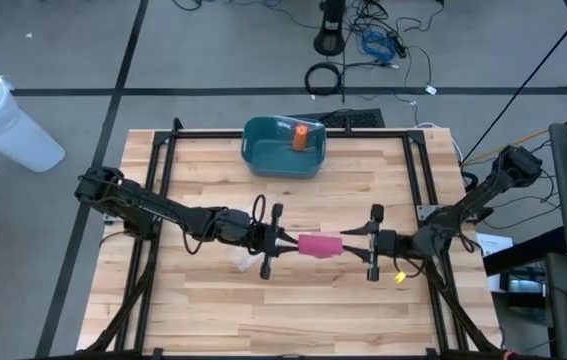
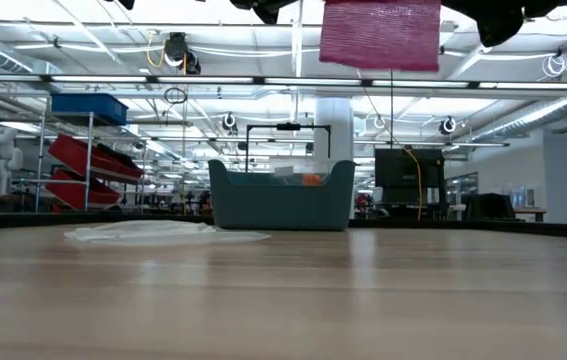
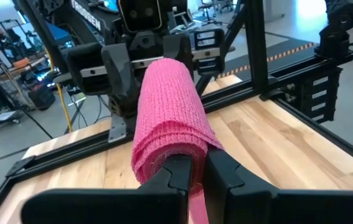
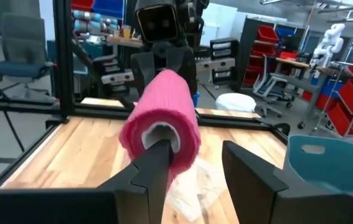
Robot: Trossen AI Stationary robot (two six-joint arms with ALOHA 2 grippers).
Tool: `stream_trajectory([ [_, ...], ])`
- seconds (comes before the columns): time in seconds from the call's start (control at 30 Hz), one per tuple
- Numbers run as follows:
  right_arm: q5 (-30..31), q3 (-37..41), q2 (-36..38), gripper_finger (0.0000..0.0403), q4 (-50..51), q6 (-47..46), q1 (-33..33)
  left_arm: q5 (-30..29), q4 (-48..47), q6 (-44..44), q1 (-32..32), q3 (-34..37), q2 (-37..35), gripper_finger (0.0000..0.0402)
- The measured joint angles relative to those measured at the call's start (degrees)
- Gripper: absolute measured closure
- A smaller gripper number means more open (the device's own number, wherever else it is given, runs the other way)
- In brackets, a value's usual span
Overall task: Roll bandage
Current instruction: Roll the pink bandage
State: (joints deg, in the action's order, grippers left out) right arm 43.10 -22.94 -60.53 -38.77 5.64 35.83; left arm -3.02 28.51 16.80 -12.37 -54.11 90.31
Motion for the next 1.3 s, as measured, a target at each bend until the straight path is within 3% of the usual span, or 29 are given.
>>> stream_trajectory([
  [0.37, -3.51, -0.57, -0.63, 0.0267, -1.38, 0.16, -1.33, -0.12, -0.35, -1.71, -0.01, 0.00, -0.03, 0.0382],
  [0.57, -4.49, -3.13, -5.42, 0.0273, -1.20, 2.51, -1.79, 0.27, -0.58, -2.88, -0.03, 0.06, -0.03, 0.0382],
  [0.7, -4.43, -4.33, -7.74, 0.0323, -0.67, 7.29, -1.64, 0.23, -1.73, -3.53, -0.05, 0.13, -0.03, 0.0382],
  [0.8, -0.84, -4.54, -7.80, 0.0383, -0.97, 13.08, -0.05, -0.45, -1.30, -10.39, 0.17, 0.13, -0.03, 0.0380],
  [0.93, 7.60, -4.66, -7.87, 0.0391, -0.43, 19.55, 2.06, 2.12, -0.49, -19.37, 1.86, 0.11, 0.02, 0.0351],
  [1.13, 7.89, -4.74, -8.32, 0.0398, 1.59, 27.68, 2.52, 9.54, -1.02, -28.58, 4.00, 0.09, 0.05, 0.0283],
  [1.3, 7.73, -4.74, -10.12, 0.0399, 1.58, 36.63, 2.58, 13.85, -1.67, -30.00, 4.45, 0.09, 0.43, 0.0264],
])
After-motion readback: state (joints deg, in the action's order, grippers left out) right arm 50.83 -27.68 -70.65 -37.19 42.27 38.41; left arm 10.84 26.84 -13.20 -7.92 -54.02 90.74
